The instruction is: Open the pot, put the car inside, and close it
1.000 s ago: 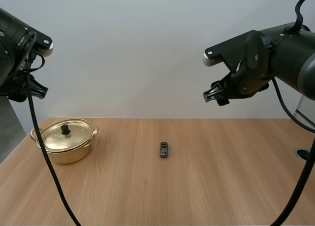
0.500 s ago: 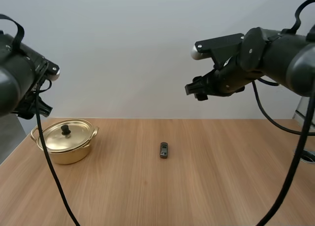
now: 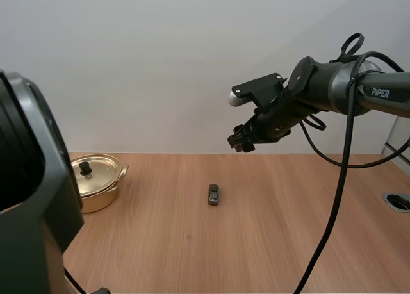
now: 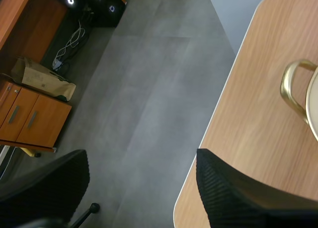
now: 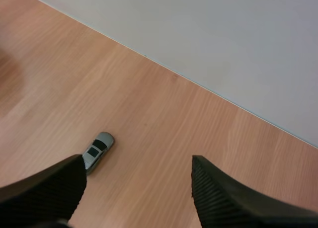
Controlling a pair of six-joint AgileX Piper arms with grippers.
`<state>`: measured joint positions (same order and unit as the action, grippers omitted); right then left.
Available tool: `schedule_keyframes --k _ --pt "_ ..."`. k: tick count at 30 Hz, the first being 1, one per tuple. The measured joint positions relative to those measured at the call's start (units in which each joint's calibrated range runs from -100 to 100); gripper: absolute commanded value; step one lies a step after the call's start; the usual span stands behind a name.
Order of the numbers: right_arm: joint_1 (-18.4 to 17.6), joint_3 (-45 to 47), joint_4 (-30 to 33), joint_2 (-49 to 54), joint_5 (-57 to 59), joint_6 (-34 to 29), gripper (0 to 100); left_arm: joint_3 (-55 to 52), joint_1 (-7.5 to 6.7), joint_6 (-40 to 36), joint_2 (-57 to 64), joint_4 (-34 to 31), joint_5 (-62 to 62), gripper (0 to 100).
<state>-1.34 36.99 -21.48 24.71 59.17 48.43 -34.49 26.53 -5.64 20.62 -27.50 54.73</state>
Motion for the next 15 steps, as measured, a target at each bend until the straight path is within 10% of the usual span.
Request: schedule_keyframes --k 5,15 --pt "0.0 0.0 -1.5 0.0 1.1 0.3 100 4.5 -1.92 7.2 -0.1 8.2 3.0 100" --pt "0.0 0.0 -3.5 0.0 7.3 0.3 100 5.0 -12.06 19.1 -5.3 25.4 5.3 100"
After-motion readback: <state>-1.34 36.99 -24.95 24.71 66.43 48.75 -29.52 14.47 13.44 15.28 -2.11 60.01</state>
